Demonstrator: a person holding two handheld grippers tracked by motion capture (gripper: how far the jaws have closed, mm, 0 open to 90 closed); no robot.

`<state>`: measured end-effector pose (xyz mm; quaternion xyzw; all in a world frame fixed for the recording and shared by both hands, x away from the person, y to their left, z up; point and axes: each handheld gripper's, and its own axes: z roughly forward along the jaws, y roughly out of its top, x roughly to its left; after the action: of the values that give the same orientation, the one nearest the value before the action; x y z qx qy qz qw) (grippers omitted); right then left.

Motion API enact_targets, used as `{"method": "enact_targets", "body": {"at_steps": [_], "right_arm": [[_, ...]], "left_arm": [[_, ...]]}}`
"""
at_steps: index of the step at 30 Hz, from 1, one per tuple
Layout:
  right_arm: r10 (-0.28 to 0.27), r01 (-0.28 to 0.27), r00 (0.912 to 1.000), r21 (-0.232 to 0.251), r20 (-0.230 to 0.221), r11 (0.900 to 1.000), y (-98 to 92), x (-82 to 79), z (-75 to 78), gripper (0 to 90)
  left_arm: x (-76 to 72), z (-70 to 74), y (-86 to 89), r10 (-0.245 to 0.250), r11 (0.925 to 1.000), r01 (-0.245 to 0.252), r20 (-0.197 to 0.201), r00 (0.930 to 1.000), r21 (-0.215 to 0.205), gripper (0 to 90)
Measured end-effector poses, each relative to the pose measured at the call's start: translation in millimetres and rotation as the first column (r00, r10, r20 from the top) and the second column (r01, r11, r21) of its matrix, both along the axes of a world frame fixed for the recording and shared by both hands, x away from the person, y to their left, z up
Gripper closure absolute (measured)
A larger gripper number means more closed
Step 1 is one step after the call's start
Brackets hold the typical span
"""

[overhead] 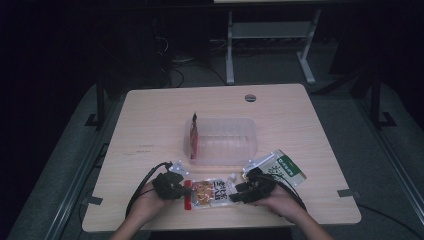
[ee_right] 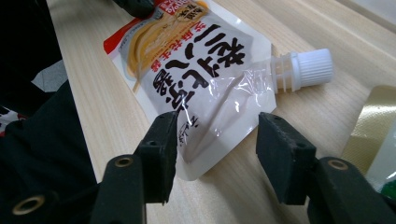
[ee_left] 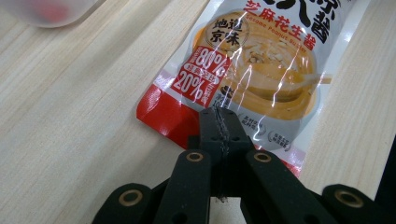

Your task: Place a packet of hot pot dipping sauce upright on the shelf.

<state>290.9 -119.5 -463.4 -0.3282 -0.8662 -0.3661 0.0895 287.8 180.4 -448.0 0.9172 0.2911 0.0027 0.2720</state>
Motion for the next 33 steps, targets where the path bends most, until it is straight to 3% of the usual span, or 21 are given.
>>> {"method": "enact_targets", "body": {"at_steps": [5,10,17,22,28,33], "right_arm": [[-0.021,0.021,0.9994,-0.005,-0.027,1.0,-7.1,2.8,0.4,49.4],[0.007,-0.007,0.9995,0.003,-0.029,1.0,0.8,0.8,-0.4,50.6],[0.008,-0.003,0.9967,0.07,-0.081,0.998,9.7,9.3,-4.8,53.0],[0.027,-0.013,0.9935,0.126,-0.11,0.992,12.9,15.5,-6.5,64.2],[0.047,-0.028,0.9961,0.231,-0.075,0.973,13.0,18.6,5.0,81.5],[0.085,-0.074,0.9958,0.259,-0.033,0.963,17.5,17.0,14.2,85.9]], "left_arm": [[-0.1,-0.8,0.3,0.011,0.9998,-0.011,-0.002,0.9999,-0.015,89.9],[0.0,-0.9,0.6,0.014,0.9997,-0.014,-0.004,0.9999,-0.018,89.9],[0.4,-0.8,0.6,0.01,0.9998,-0.01,-0.006,0.9999,-0.017,89.9],[1.5,-0.5,1.8,-0.005,0.9999,0.005,-0.005,1.0,-0.01,89.9],[1.3,-1.2,1.8,-0.001,0.9997,0.001,-0.007,1.0,-0.023,89.9],[1.5,-0.6,1.8,-0.011,0.9999,0.011,-0.006,0.9999,-0.011,89.9]]}}
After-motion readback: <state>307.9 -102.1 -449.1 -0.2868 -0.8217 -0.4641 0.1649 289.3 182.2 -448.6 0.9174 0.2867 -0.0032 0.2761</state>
